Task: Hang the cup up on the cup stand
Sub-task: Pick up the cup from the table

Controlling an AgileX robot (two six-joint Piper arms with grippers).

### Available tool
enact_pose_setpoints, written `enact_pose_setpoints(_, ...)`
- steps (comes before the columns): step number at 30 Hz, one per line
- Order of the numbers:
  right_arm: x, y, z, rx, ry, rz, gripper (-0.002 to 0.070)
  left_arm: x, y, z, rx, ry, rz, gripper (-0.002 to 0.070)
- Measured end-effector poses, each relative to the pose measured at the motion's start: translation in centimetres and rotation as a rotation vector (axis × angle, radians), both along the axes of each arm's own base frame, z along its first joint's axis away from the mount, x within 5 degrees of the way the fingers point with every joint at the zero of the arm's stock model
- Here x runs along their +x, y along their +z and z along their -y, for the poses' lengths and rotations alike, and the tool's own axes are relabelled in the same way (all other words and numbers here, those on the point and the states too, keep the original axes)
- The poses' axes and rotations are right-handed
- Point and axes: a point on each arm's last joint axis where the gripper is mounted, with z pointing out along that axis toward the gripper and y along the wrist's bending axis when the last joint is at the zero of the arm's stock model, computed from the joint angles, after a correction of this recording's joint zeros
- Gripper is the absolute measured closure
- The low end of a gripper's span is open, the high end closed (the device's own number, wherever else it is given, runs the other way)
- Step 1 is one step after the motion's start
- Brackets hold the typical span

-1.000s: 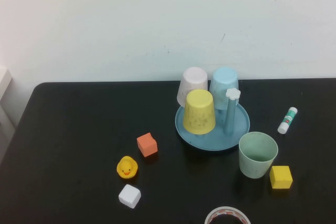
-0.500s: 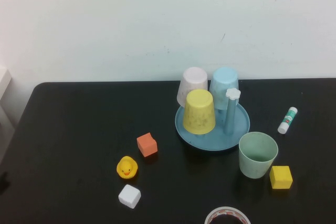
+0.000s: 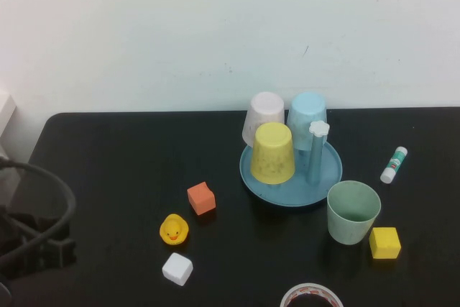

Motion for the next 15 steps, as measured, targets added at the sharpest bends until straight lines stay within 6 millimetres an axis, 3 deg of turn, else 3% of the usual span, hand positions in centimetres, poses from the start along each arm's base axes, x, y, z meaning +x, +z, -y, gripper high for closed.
enact_pose_setpoints(8,5.4,-1.7,-0.8,0.078,0.025,-0.035,0.0367,0.0,-0.4,0.6,0.016,-0.097,-0.017,0.0676)
enact_pose_setpoints(15,9.3,-2.6,-4.4,0.072,0.212,0.039,0.0323,0.0,0.2,1.4,-0.02,-0.19,0.056,0.0676)
